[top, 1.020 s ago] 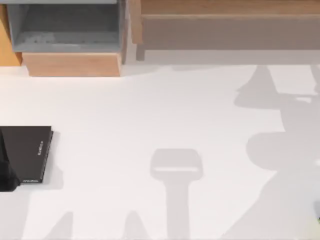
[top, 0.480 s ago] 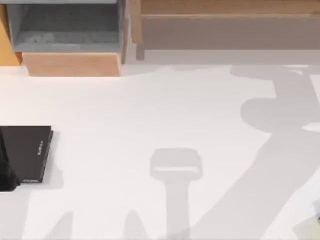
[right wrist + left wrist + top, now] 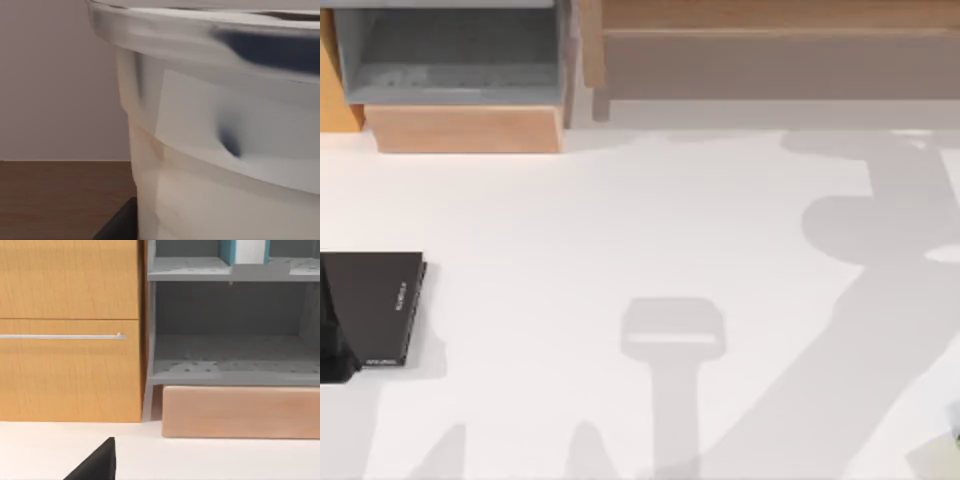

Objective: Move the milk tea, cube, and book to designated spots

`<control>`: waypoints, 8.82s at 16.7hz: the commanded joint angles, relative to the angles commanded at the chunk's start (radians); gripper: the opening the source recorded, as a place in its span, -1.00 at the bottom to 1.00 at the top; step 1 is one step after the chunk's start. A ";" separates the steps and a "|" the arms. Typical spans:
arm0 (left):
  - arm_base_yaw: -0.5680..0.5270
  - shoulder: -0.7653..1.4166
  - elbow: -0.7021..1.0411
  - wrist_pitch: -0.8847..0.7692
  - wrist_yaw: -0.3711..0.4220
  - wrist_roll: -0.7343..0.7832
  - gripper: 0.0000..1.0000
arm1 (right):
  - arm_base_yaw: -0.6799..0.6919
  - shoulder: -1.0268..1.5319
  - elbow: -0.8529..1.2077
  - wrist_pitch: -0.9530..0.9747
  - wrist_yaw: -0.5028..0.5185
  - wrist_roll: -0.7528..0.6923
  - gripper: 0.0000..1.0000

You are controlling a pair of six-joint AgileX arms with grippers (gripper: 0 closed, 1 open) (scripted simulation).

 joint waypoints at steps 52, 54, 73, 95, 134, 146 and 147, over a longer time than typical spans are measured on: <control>0.000 0.000 0.000 0.000 0.000 0.000 1.00 | -0.155 -0.147 -0.458 0.125 -0.078 -0.041 -1.00; 0.000 0.000 0.000 0.000 0.000 0.000 1.00 | -0.137 -0.112 -0.468 0.165 -0.080 -0.065 -1.00; 0.000 0.000 0.000 0.000 0.000 0.000 1.00 | -0.132 -0.010 -0.490 0.290 -0.080 -0.073 -1.00; 0.000 0.000 0.000 0.000 0.000 0.000 1.00 | -0.132 -0.008 -0.489 0.290 -0.080 -0.073 1.00; 0.000 0.000 0.000 0.000 0.000 0.000 1.00 | -0.170 -0.373 -0.600 -0.112 -0.097 -0.122 1.00; 0.000 0.000 0.000 0.000 0.000 0.000 1.00 | 0.062 -0.744 -0.529 -1.381 0.215 -0.347 1.00; 0.000 0.000 0.000 0.000 0.000 0.000 1.00 | 0.093 -0.764 -0.526 -1.471 0.241 -0.354 1.00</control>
